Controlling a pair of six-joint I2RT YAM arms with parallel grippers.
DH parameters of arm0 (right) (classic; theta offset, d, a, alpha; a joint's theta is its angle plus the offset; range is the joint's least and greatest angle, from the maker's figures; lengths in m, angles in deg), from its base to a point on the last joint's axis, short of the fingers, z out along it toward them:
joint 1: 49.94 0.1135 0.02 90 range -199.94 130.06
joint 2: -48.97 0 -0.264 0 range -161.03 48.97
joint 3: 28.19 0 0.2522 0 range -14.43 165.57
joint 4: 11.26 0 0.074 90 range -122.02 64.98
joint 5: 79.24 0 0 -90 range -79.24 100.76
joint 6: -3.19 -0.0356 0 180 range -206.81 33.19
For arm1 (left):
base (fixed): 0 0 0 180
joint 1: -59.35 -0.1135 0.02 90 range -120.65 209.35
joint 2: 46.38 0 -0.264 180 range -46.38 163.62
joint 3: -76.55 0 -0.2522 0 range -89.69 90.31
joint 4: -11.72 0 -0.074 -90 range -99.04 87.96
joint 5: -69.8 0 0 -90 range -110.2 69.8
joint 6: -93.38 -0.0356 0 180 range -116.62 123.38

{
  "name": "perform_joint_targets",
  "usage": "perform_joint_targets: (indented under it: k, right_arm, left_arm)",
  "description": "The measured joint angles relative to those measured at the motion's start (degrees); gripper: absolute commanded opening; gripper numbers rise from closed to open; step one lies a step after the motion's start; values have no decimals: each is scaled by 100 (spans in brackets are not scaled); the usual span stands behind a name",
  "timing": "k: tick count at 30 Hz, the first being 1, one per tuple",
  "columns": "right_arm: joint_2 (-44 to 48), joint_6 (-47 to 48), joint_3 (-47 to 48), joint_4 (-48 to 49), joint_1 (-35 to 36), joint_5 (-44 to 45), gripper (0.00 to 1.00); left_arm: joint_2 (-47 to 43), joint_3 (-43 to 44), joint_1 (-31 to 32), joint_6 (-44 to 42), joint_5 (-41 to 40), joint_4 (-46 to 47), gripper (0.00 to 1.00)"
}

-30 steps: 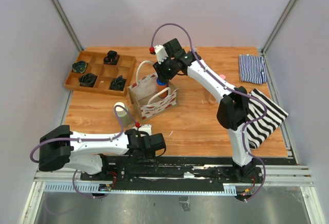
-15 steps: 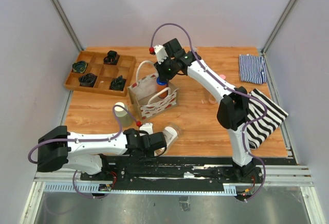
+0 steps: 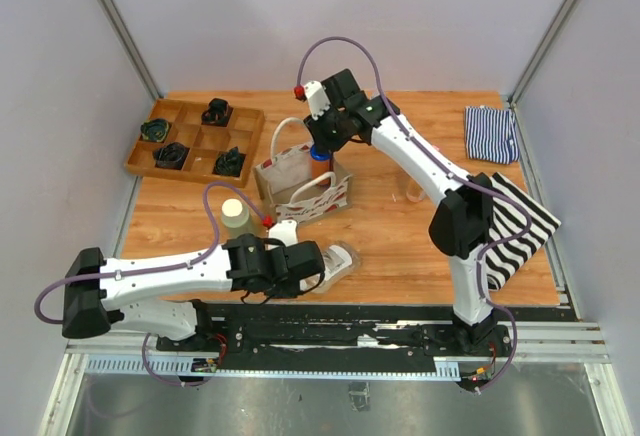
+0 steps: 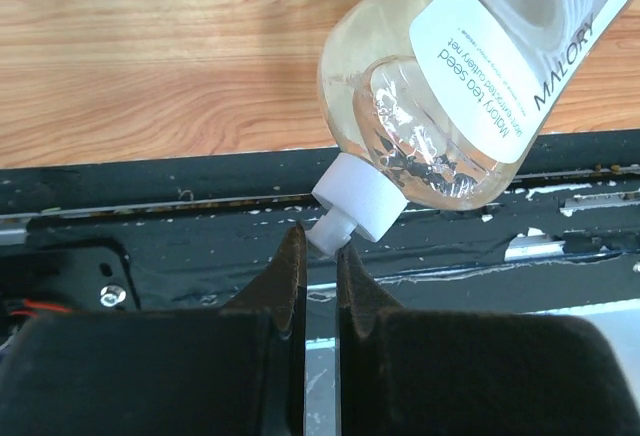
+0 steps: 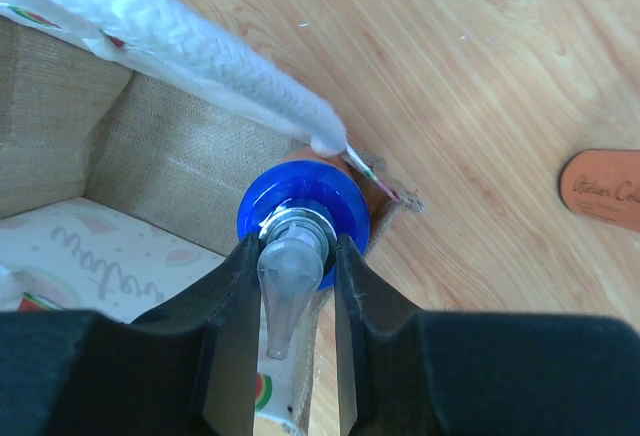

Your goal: Take the personal care products out of the canvas bag

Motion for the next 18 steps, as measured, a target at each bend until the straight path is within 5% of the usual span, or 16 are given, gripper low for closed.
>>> perform_joint_targets:
  k: [18]
  right_arm:
    - [1211,-448,339,474,-374,678,1]
  left_arm:
    - [72,1718,-658,-592,-894,-1733,1]
